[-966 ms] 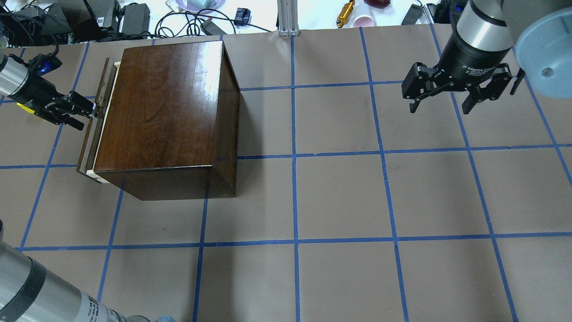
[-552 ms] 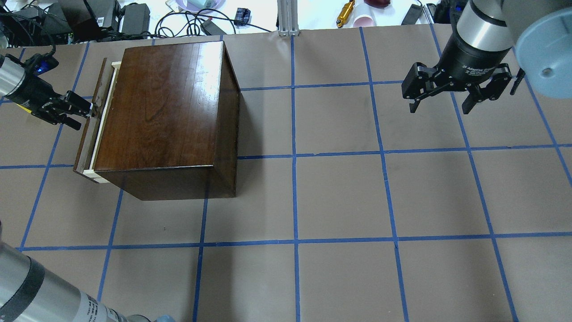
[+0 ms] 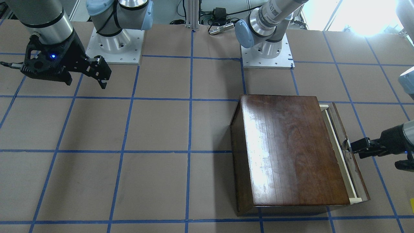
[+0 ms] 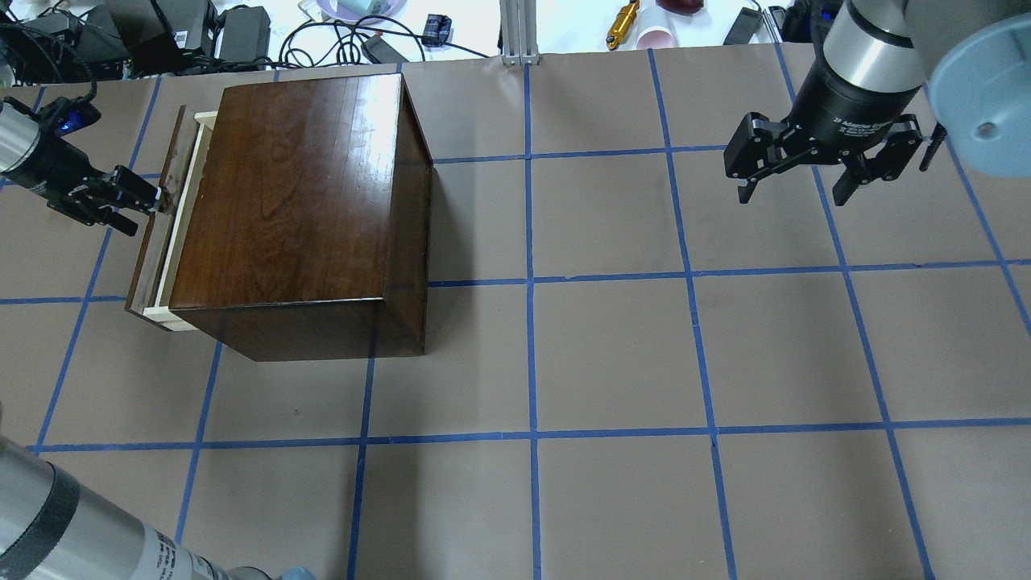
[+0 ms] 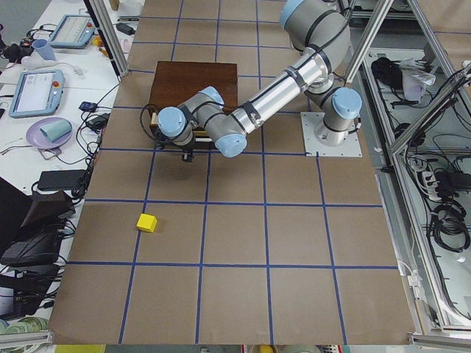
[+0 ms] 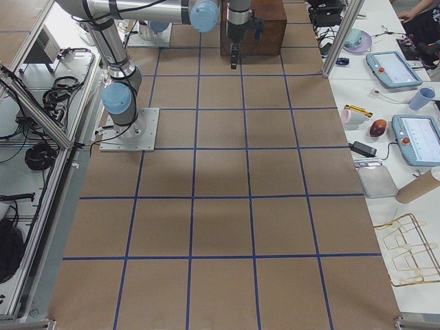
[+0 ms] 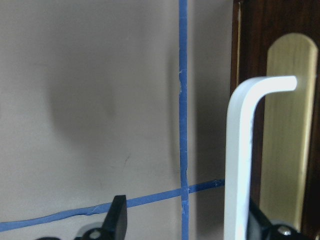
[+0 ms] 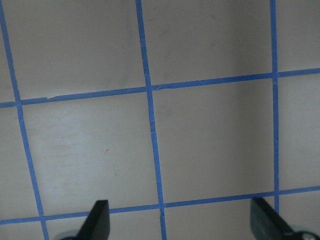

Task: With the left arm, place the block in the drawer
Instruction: 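Pull the drawer open outward with the left gripper on the handle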

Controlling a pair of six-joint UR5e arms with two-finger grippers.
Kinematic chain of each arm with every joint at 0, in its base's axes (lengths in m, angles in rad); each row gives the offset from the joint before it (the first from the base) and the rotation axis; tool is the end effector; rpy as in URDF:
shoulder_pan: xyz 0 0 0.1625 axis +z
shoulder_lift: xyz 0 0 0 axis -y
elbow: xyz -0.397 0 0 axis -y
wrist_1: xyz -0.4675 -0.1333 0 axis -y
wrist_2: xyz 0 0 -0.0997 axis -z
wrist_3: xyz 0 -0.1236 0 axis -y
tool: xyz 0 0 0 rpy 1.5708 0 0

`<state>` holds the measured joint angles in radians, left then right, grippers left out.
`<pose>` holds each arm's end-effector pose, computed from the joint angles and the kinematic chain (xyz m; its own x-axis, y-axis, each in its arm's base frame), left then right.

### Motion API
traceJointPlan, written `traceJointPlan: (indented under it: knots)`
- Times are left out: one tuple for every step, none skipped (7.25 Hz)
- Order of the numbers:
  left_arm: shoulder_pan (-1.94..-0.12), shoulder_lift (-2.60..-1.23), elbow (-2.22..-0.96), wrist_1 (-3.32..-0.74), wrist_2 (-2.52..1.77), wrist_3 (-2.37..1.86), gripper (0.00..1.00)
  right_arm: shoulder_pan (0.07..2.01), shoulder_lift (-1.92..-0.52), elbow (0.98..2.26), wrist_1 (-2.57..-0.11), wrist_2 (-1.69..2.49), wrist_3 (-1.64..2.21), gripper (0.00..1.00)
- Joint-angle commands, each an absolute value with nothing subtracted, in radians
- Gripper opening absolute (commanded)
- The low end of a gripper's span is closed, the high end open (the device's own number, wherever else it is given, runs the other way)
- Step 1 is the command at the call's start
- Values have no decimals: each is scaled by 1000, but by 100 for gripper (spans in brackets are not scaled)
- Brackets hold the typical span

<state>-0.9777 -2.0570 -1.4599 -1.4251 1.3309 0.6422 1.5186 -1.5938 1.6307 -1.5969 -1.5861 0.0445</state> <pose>0.2509 -0.6633 0.2025 -0.9468 0.0130 0.3216 0.0285 0.9986 0.0437 0.1022 -0.5625 0.4175 -0.9952 0.0964 0.0158 0.0965 0.9953 0.0101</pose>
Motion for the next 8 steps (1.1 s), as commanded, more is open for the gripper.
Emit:
traceJointPlan:
  knots:
    - [-977,-2056,-1456,-1417,1347,643,78,1519,-1594,1631,-1597,-1586,44,100]
    - [-977,-2052,-1456,-1416,1373,643,78,1519,-1594,1631,-1597,-1588,44,100]
    - [-977,-2046,-1454,-1414,1374,643,78,1519,-1594,1631,-1597,-1586,44,100]
    - [-977,-2046,-1456,-1414,1376,643,78,1519,-1594,1631,-1597,-1586,44,100]
    - [-973,-2043,-1456,-1413,1391,643,78,1519,-1594,1631,-1597,-1586,44,100]
    - [-953,-2046,-1457,-1407,1402,644,78,1519,-1594,1631,-1597,-1586,44,100]
    - [-951,-2046,-1457,-1404,1404,644,78,1519,-1594,1631,-1597,-1586,44,100]
    - [-950,-2046,-1457,-1396,1405,646,78,1519,-1594,1631,-1597,-1586,44,100]
